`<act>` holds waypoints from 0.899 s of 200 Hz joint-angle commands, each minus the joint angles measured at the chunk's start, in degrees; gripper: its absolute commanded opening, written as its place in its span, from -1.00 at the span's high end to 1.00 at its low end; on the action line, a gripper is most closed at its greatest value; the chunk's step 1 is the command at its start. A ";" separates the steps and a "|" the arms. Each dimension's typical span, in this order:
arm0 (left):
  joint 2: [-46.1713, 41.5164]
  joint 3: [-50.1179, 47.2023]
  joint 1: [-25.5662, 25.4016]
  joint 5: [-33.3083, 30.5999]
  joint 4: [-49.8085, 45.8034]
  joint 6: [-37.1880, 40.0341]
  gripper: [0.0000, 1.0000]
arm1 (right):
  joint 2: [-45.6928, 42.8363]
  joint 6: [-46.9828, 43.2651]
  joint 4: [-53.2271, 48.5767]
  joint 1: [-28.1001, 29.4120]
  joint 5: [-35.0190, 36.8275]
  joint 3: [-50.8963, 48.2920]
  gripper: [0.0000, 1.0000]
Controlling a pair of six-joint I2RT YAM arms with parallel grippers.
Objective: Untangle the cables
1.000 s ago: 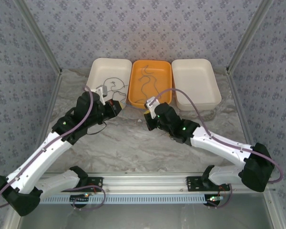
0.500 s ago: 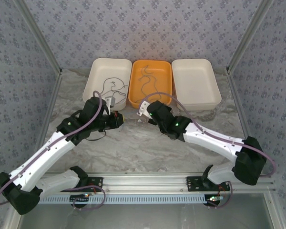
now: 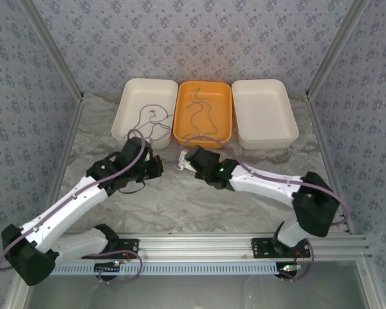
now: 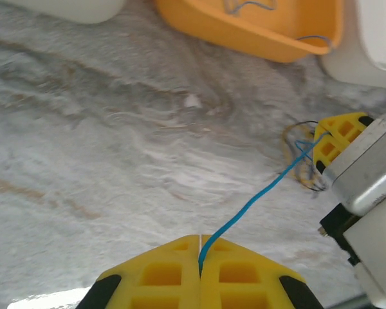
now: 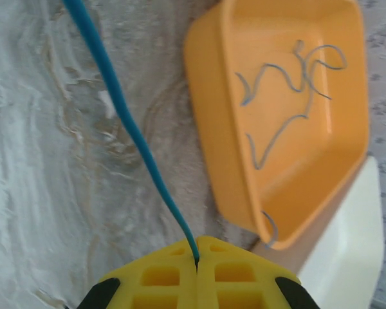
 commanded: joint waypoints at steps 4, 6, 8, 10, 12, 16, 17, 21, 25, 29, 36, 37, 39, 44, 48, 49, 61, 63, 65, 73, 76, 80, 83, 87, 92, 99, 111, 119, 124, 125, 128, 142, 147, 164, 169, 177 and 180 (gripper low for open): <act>-4.17 -4.01 -0.16 -7.88 -4.72 -4.49 1.00 | 8.76 5.26 1.05 0.51 2.59 3.01 1.00; -4.39 -4.34 -0.20 -7.95 -4.72 -4.62 1.00 | 9.49 5.68 0.99 0.67 2.60 3.29 1.00; -4.53 -4.70 -0.15 -8.01 -4.72 -4.85 1.00 | 10.24 6.00 0.97 0.82 2.54 3.67 1.00; -4.70 -4.97 -0.22 -8.14 -4.76 -5.02 1.00 | 10.98 6.43 0.90 0.92 2.34 3.96 1.00; -4.85 -5.26 -0.17 -8.15 -4.80 -5.08 1.00 | 11.63 6.81 0.86 1.04 2.12 4.25 1.00; -5.02 -5.80 -0.17 -8.23 -4.85 -5.36 1.00 | 12.89 7.69 1.12 1.35 1.50 4.85 1.00; -5.06 -5.88 -0.16 -8.24 -4.87 -5.38 1.00 | 13.22 7.97 1.21 1.43 1.33 4.95 1.00; -5.22 -6.41 -0.21 -8.20 -4.81 -5.57 1.00 | 14.10 8.89 1.28 1.68 0.58 5.25 1.00; -5.27 -6.80 -0.16 -8.06 -4.68 -5.65 1.00 | 15.00 9.96 1.24 1.89 -0.70 5.59 1.00; -5.35 -7.34 -0.19 -7.84 -4.44 -5.74 1.00 | 15.70 11.11 1.06 2.07 -2.16 5.89 0.92; -5.23 -7.99 -0.20 -7.50 -4.12 -5.91 1.00 | 16.44 12.97 0.52 2.48 -4.77 6.43 0.74; -5.21 -8.08 -0.18 -7.47 -4.07 -5.96 1.00 | 16.48 13.25 0.42 2.52 -4.96 6.49 0.72; -5.24 -8.30 -0.21 -7.35 -3.92 -6.06 1.00 | 16.63 13.80 0.19 2.64 -5.57 6.66 0.66; -5.18 -8.73 -0.16 -7.16 -3.69 -6.16 1.00 | 16.66 14.91 -0.38 2.96 -7.75 6.88 0.51; -5.19 -8.97 -0.22 -6.97 -3.43 -6.26 1.00 | 16.48 15.63 -0.82 3.29 -9.36 7.08 0.37; -5.15 -9.01 -0.24 -6.95 -3.42 -6.27 1.00 | 16.37 15.85 -0.91 3.37 -9.76 7.12 0.34; -5.52 -9.61 -0.35 -7.12 -3.13 -6.61 1.00 | 14.66 19.13 -1.60 4.34 -12.61 6.84 0.01; -5.54 -9.73 -0.40 -7.10 -3.11 -6.66 1.00 | 14.21 19.61 -1.78 4.42 -13.20 6.82 -0.03; -5.63 -9.87 -0.46 -7.23 -3.13 -6.74 1.00 | 13.91 20.29 -1.92 4.48 -13.87 6.75 -0.08; -6.00 -10.03 -0.51 -7.62 -3.13 -6.96 1.00 | 11.55 22.92 -2.44 4.77 -16.46 5.94 -0.20; -6.24 -10.05 -0.51 -7.79 -3.10 -7.08 1.00 | 10.72 23.94 -2.40 4.84 -17.29 5.53 -0.22; -6.51 -10.21 -0.61 -7.96 -3.10 -7.19 1.00 | 9.25 25.43 -2.28 4.97 -18.08 4.87 -0.24; -6.64 -10.29 -0.60 -8.11 -3.09 -7.25 1.00 | 8.16 26.57 -2.11 5.09 -18.56 4.28 -0.25; -6.81 -10.28 -0.69 -8.27 -3.00 -7.43 1.00 | 6.75 28.21 -1.85 5.23 -19.14 3.47 -0.27; -7.11 -10.45 -0.70 -8.37 -2.80 -7.50 1.00 | 4.94 30.32 -1.29 5.27 -20.17 2.44 -0.30; -7.34 -10.60 -0.70 -8.34 -2.70 -7.67 1.00 | 2.22 33.60 -0.43 5.04 -21.38 0.84 -0.32; -7.30 -10.88 -0.90 -8.31 -1.87 -7.90 1.00 | -1.35 40.05 0.98 4.63 -23.21 -1.31 -0.31; -7.29 -11.07 -1.01 -8.05 -1.37 -8.09 1.00 | -3.51 44.23 2.92 4.54 -24.43 -3.07 -0.26; -7.28 -11.21 -1.16 -8.00 -1.18 -8.27 1.00 | -4.55 47.29 4.17 4.53 -24.42 -4.23 -0.24; -7.29 -11.18 -1.19 -8.03 -1.13 -8.27 1.00 | -4.78 47.94 4.44 4.51 -24.37 -4.38 -0.24; -7.30 -11.20 -1.22 -8.12 -1.05 -8.36 1.00 | -5.35 49.82 5.08 4.55 -24.13 -5.23 -0.24; -7.29 -11.09 -1.64 -8.38 -0.93 -8.56 1.00 | -6.83 59.45 6.65 4.33 -21.36 -7.78 -0.24; -7.37 -11.01 -1.76 -8.52 -0.95 -8.71 1.00 | -7.01 63.58 6.44 4.33 -19.54 -8.59 -0.23; -7.80 -10.84 -2.19 -8.84 -1.09 -8.82 1.00 | -5.81 75.84 5.68 4.61 -17.14 -10.23 -0.16; -7.87 -10.77 -2.19 -8.91 -1.12 -8.82 1.00 | -5.02 78.90 4.49 5.07 -15.99 -10.05 -0.13; -8.00 -10.71 -2.26 -8.88 -1.28 -8.82 1.00 | -3.71 83.97 1.71 6.10 -13.75 -9.39 -0.04; -7.99 -10.72 -2.30 -8.90 -1.28 -8.87 1.00 | -3.02 85.49 1.18 6.57 -13.23 -9.24 -0.03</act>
